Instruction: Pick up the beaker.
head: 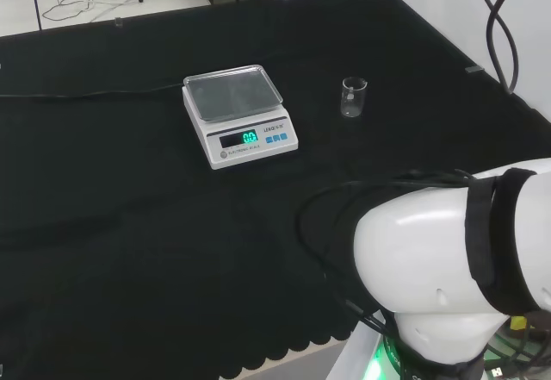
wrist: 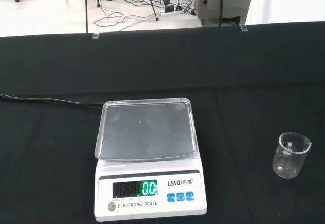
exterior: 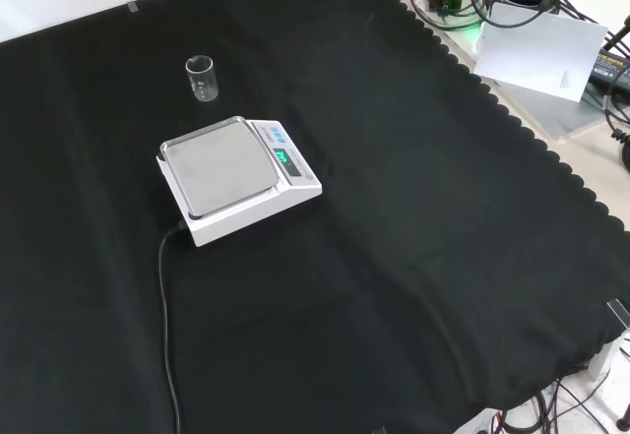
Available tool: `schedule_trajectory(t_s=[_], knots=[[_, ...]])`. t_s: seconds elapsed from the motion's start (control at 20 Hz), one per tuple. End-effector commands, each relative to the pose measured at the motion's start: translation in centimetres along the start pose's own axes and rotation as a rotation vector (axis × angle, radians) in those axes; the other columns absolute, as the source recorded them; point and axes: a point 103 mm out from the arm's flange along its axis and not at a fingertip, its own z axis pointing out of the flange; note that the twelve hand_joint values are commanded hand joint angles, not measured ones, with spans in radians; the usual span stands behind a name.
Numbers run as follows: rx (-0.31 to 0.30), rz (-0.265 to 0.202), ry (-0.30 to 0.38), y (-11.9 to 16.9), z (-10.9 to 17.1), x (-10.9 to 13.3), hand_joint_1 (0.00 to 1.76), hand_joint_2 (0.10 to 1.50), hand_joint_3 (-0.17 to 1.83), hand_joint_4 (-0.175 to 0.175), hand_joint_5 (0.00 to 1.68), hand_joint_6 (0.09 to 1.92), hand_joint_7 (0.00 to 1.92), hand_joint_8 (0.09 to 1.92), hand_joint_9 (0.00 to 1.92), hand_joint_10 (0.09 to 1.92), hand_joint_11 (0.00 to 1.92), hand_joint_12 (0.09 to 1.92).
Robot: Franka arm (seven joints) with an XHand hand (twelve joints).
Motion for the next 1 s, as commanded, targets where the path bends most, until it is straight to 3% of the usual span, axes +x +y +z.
schedule_trajectory(t_s=[0.05, 0.35, 0.6, 0.8, 1.0], knots=[[-0.010, -0.007, -0.013, 0.4, 0.3, -0.3, 0.64, 0.94, 0.13, -0.024, 0.45, 0.09, 0.27, 0.73, 0.34, 0.87, 0.00, 1.42], [0.014, -0.020, 0.025, 3.3, 2.2, -2.8, 0.66, 0.85, 0.40, -0.026, 0.46, 0.09, 0.30, 0.75, 0.42, 0.84, 0.00, 1.47], [0.064, -0.005, 0.041, 6.0, 4.9, -4.4, 0.66, 0.84, 0.43, -0.026, 0.46, 0.09, 0.30, 0.75, 0.42, 0.84, 0.00, 1.47], [0.067, 0.008, 0.000, 8.0, 6.5, -4.8, 0.66, 0.84, 0.44, -0.027, 0.46, 0.09, 0.30, 0.75, 0.42, 0.84, 0.00, 1.47], [0.079, 0.005, 0.014, 9.7, 8.0, -5.6, 0.66, 0.83, 0.44, -0.027, 0.46, 0.09, 0.30, 0.75, 0.41, 0.84, 0.00, 1.47]])
